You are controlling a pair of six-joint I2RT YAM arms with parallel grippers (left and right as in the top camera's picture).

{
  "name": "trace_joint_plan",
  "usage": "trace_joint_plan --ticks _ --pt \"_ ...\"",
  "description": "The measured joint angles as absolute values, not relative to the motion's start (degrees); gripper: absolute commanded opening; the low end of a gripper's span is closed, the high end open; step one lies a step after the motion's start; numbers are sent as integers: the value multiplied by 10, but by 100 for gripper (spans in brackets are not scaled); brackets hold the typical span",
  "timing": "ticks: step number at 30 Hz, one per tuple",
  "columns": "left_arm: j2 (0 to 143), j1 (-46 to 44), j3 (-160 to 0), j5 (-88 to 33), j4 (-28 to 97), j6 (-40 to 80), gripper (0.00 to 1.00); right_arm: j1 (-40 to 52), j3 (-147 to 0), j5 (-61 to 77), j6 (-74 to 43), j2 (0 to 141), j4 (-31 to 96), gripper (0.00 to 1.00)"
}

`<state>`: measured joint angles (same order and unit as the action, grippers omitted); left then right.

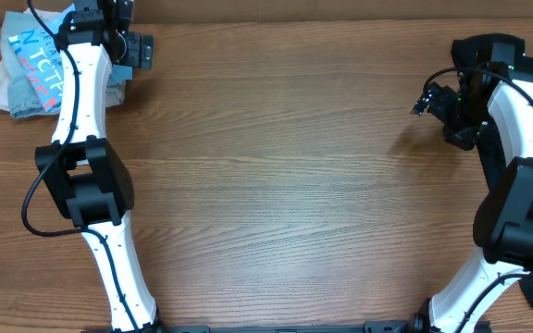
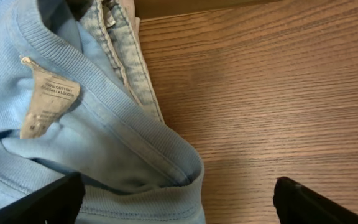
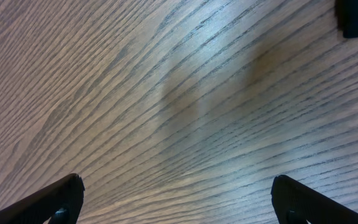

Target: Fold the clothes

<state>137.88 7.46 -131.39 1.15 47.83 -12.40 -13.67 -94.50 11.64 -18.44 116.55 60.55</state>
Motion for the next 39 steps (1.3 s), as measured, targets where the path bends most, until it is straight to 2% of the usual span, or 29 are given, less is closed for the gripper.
trace_joint_plan --ticks 11,21,30,39 --pt "1280 75 -1314 -8 511 -17 100 -137 -945 116 -184 1166 605 100" --pt "1118 75 -1317 -146 717 74 100 -137 -945 116 -184 1166 605 100" --pt "1057 61 -1317 -196 932 86 100 -137 -945 116 -184 1166 605 100" --pt "962 4 -1317 -195 965 86 100 -137 -945 116 -184 1166 605 100"
